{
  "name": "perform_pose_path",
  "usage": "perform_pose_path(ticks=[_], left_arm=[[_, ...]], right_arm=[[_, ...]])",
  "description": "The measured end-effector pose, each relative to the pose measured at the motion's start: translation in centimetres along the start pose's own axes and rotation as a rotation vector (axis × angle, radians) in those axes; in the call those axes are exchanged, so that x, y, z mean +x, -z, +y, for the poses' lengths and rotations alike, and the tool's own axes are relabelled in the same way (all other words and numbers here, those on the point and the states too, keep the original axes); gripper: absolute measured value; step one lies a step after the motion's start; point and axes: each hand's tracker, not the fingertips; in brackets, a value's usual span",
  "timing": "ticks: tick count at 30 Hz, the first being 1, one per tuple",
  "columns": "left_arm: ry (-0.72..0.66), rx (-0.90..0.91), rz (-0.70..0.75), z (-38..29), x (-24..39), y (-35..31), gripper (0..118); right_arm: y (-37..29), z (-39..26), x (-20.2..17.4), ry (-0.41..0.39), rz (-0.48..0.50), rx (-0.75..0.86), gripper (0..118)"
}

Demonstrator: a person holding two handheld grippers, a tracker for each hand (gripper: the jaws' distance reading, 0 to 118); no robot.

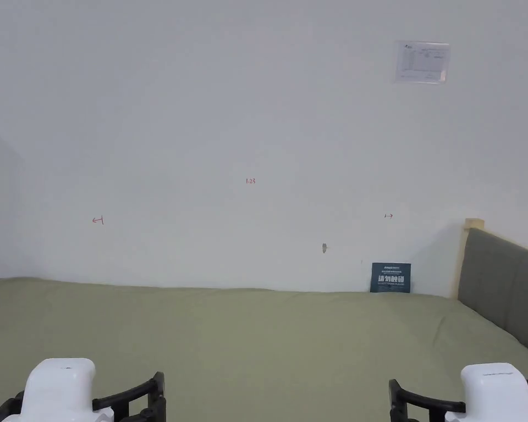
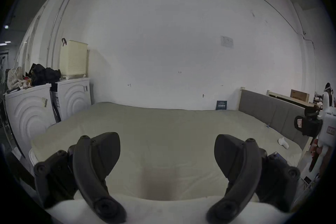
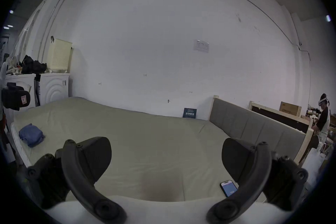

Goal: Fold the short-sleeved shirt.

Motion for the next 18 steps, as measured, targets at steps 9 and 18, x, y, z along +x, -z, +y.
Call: perform_pose_path(ticks=[9,18], left_arm=[[-0.028,0.033,0.009,0.4,-0.2,-0.6,110],[-0.009,0.027,0.003,0.3,-0.2,-1.0,110]], right_arm=[[-0.5,-0.7,0.4,0.047,0.013,-0.004,118],[-0.9,0.1,-0.5,0.023,-0.001,0.002,118]])
